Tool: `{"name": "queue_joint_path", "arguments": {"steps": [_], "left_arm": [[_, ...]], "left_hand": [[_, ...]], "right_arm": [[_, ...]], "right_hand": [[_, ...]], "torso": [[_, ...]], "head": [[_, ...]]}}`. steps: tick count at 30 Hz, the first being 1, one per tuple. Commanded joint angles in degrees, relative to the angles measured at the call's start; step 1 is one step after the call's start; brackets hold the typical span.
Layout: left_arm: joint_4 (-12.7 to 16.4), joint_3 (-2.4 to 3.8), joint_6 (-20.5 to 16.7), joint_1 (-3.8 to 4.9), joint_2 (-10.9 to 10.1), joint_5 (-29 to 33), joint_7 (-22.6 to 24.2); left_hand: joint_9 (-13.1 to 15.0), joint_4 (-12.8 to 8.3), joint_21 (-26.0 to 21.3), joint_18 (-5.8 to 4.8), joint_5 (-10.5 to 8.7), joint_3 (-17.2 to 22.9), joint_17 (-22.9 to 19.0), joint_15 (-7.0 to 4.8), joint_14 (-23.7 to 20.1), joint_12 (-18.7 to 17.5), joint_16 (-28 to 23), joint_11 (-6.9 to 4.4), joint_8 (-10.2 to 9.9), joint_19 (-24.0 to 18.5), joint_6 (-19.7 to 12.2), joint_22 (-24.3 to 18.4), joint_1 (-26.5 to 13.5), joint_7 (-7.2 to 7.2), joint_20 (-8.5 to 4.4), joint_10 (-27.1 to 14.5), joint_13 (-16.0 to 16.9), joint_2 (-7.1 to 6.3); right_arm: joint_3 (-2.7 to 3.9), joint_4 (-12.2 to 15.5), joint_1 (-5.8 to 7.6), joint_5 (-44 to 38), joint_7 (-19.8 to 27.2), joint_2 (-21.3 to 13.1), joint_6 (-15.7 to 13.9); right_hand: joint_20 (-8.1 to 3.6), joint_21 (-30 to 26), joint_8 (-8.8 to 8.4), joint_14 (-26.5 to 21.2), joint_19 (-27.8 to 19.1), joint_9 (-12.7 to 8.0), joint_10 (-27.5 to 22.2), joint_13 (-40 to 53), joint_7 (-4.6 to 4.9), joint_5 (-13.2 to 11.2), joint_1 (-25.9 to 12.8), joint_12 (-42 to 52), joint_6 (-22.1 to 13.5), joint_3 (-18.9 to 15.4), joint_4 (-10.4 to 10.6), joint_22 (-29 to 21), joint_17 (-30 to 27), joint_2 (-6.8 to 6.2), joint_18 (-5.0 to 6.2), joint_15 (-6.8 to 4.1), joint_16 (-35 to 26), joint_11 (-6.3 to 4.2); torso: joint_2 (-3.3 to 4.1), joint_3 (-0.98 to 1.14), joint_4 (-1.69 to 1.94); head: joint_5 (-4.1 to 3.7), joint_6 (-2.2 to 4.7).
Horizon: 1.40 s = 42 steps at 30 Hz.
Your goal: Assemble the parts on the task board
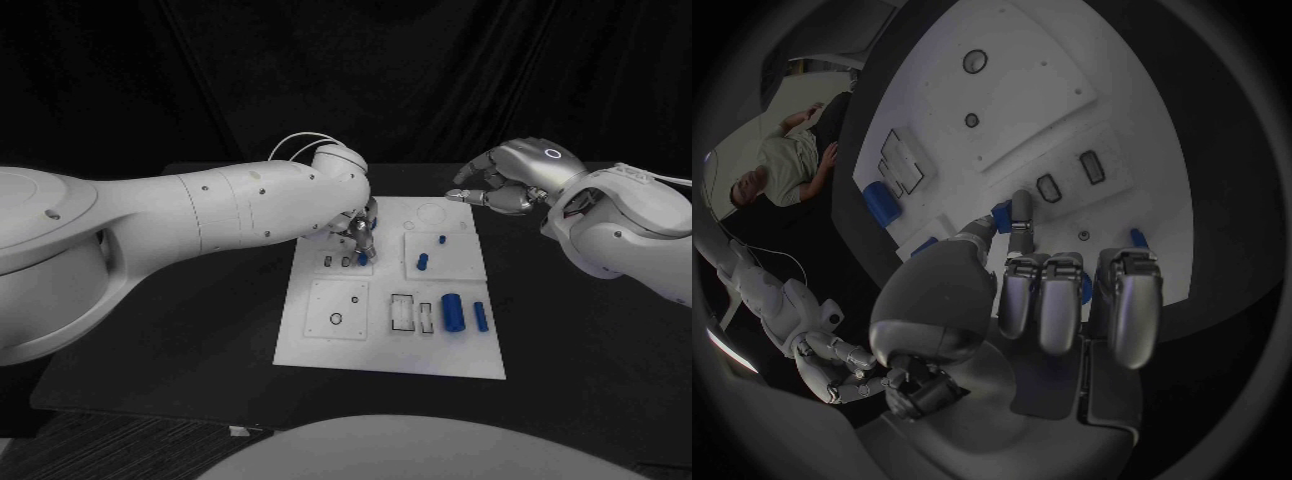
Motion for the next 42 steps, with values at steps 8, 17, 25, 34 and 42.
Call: {"name": "queue_joint_path", "arguments": {"steps": [8, 17, 25, 34, 42], "left_arm": [[0.2, 0.04, 0.4, -0.14, -0.3, 0.3, 0.9], [1.3, 0.04, -2.3, -0.14, -1.6, 0.3, 0.6], [3.4, 0.05, -4.4, 0.02, -4.4, 0.3, -1.0], [5.7, 0.05, -6.6, 0.3, -7.3, 0.3, -2.0], [6.2, 0.05, -7.2, 0.38, -8.4, 0.3, -2.7]], "left_hand": [[3.6, -2.1, -0.1, -0.42, 0.44, 3.8, 15.1, -1.12, 6.0, 0.2, 0.1, -1.21, 2.5, 2.3, 1.6, 10.7, 0.2, -0.81, -0.95, 6.1, 15.1, -1.52], [5.9, -3.0, -0.1, -0.43, 0.58, 6.0, 15.1, -1.32, 6.0, 0.2, 0.1, -1.39, 3.4, 2.3, 1.0, 10.8, -0.6, -0.94, -1.22, 6.1, 15.1, -2.31], [6.9, -3.1, -0.1, -0.46, 1.03, 7.1, 15.1, -1.38, 6.0, 0.2, 0.1, -1.42, 3.6, 2.4, 0.6, 10.9, -1.3, -0.96, -1.31, 6.1, 15.1, -2.58], [7.5, -3.2, -0.1, -0.47, 1.44, 8.0, 15.1, -1.46, 6.0, 0.2, 0.1, -1.46, 3.7, 2.5, 0.3, 11.0, -1.8, -0.95, -1.41, 6.1, 15.1, -2.81], [8.1, -2.7, -0.3, -0.4, 1.39, 8.7, 15.1, -1.45, 6.0, 0.2, 0.1, -1.37, 3.6, 2.3, -0.2, 10.7, -3.0, -0.81, -1.47, 6.1, 15.1, -3.02]], "right_arm": [[0.05, -0.1, -0.12, -0.1, -0.6, 0.0, 0.4], [0.05, 0.0, -0.12, -0.1, -0.7, -0.3, 0.4], [0.05, 0.1, -0.13, -0.1, -0.7, -0.6, 0.4], [0.05, 0.1, -0.23, -0.1, -0.7, -0.8, 0.4], [0.05, -0.2, -0.46, -0.1, -0.7, -0.4, 0.6]], "right_hand": [[0.27, -0.4, -0.17, 6.1, 3.1, -0.1, 5.9, 15.1, 0.06, 0.4, 0.4, 0.1, -0.1, -0.3, -0.1, 13.0, 15.1, -0.06, 1.09, 0.43, 0.1, 0.33], [0.27, -0.4, -0.17, 6.1, 3.1, -0.1, 5.9, 15.1, 0.06, 0.4, 0.4, 0.1, -0.1, -0.3, -0.1, 13.0, 15.1, -0.06, 1.09, 0.43, 0.1, 0.33], [0.3, -0.4, -0.17, 6.1, 3.1, -0.1, 5.9, 15.1, 0.08, 0.4, 0.5, 0.1, -0.1, -0.3, -0.1, 13.0, 15.1, -0.07, 1.1, 0.46, 0.1, 0.35], [0.31, -0.4, -0.17, 6.1, 3.1, -0.1, 5.9, 15.1, 0.09, 0.4, 0.6, 0.1, -0.1, -0.3, -0.1, 13.0, 15.1, -0.06, 1.1, 0.47, 0.1, 0.37], [0.32, -0.5, -0.18, 6.1, 3.0, -0.1, 5.9, 15.1, 0.1, 0.4, 0.6, 0.1, -0.1, -0.3, -0.1, 13.0, 15.1, -0.05, 1.12, 0.47, 0.1, 0.38]], "torso": [[0.01, -0.01, 0.02], [0.0, -0.01, 0.02], [-0.02, -0.02, 0.02], [-0.02, 0.01, 0.02], [-0.02, 0.0, 0.0]], "head": [[0.14, 0.01], [0.16, 0.01], [0.14, 0.01], [0.14, 0.01], [0.64, 0.01]]}}
